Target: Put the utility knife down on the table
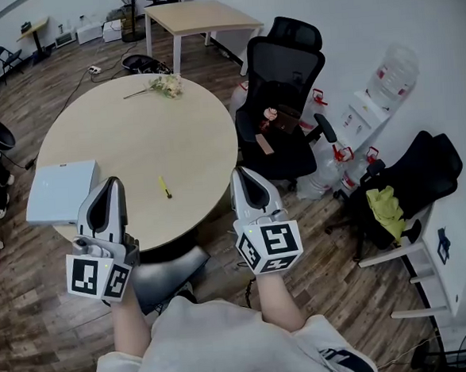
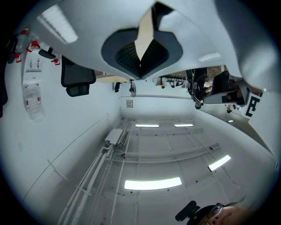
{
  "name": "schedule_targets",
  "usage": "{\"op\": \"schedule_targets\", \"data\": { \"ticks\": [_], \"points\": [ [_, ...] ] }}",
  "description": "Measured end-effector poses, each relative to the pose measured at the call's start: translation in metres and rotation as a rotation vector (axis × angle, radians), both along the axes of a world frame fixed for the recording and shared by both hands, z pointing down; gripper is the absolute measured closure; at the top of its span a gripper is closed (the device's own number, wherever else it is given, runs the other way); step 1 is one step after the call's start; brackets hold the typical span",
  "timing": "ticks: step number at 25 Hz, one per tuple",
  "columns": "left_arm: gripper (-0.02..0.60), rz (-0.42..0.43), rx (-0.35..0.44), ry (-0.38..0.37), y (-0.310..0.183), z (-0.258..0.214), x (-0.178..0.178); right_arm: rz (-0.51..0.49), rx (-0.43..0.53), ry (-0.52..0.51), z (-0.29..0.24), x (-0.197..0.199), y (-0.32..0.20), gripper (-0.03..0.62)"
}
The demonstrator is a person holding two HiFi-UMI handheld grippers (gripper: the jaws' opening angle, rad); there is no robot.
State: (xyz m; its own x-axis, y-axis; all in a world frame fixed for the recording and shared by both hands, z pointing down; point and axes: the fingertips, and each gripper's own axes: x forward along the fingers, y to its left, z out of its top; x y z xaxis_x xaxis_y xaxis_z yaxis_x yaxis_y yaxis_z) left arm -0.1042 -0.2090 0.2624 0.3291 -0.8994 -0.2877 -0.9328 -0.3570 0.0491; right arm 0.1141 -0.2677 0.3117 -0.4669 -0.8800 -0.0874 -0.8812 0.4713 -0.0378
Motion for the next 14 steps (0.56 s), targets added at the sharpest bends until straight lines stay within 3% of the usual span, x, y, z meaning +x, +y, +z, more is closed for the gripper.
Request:
{"op": "schedule_targets", "data": {
  "ticks": [14],
  "points": [
    [0.574, 0.012, 0.005, -0.006, 0.012, -0.002, 0.012, -0.001, 0.017, -0.011, -0.006, 0.01, 0.015, 0.583]
  ]
}}
